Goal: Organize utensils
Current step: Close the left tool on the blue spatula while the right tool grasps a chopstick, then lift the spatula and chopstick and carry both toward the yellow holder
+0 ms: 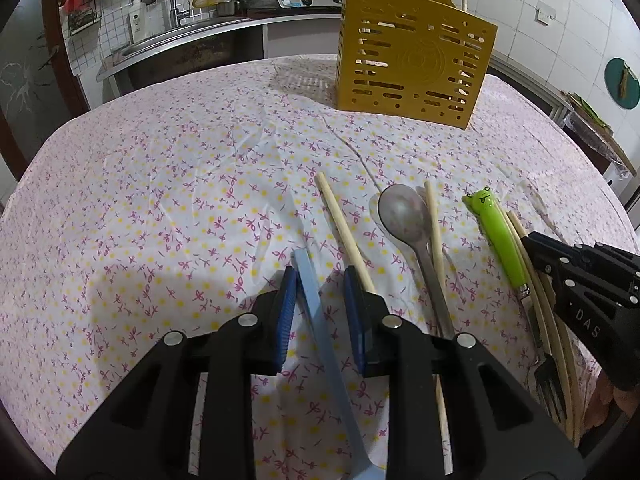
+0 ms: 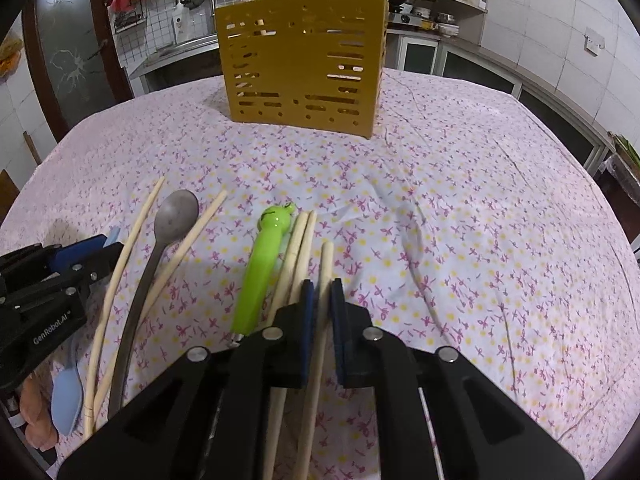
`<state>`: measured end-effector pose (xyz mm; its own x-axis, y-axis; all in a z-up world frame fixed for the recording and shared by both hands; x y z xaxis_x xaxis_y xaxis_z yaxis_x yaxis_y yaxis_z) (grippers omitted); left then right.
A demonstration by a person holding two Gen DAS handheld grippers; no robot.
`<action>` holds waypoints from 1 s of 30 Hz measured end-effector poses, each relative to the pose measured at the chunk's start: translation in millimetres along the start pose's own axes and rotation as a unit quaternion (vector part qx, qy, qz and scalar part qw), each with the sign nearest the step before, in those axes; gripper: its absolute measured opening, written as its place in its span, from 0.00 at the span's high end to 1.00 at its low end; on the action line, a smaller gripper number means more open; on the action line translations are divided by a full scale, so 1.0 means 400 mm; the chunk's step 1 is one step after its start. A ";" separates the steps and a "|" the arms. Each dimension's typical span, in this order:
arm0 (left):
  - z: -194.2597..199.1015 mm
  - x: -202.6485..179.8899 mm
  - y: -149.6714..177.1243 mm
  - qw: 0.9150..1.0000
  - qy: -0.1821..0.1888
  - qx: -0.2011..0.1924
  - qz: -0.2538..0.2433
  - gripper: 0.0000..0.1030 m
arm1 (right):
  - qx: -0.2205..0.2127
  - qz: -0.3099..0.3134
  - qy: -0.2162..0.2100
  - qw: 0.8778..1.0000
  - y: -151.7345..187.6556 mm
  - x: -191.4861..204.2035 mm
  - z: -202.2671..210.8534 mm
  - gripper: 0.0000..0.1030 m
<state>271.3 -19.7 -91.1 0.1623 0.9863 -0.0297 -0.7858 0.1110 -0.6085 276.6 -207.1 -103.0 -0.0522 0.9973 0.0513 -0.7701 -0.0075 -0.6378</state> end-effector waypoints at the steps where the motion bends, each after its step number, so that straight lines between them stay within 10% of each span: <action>1: -0.001 -0.002 -0.001 1.000 -0.001 0.001 0.001 0.81 | -0.001 -0.002 -0.003 1.000 -0.001 -0.002 -0.001 0.92; 14: 0.016 -0.006 -0.009 1.000 0.019 -0.002 0.013 0.95 | -0.028 -0.027 -0.027 0.999 0.003 -0.019 0.047 0.94; 30: 0.187 -0.008 -0.080 0.990 0.055 -0.128 0.036 0.95 | -0.175 -0.090 -0.068 0.978 -0.060 -0.076 0.213 0.94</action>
<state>251.1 -17.3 -12.3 0.1869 0.9695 -0.1586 -0.6230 -0.0078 -0.7822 242.4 -243.4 -23.8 -0.0377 0.9611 0.2737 -0.5114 0.2168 -0.8316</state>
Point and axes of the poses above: each gripper's, at about its wrist camera, not at the fingertips, and z roughly against the way its jaws point, x to its left, y to its underside, the point moved 4 cm from there along -z, roughly the way its jaws point, and after that the axes turned 2 degrees about -z, right-handed, at the moved point
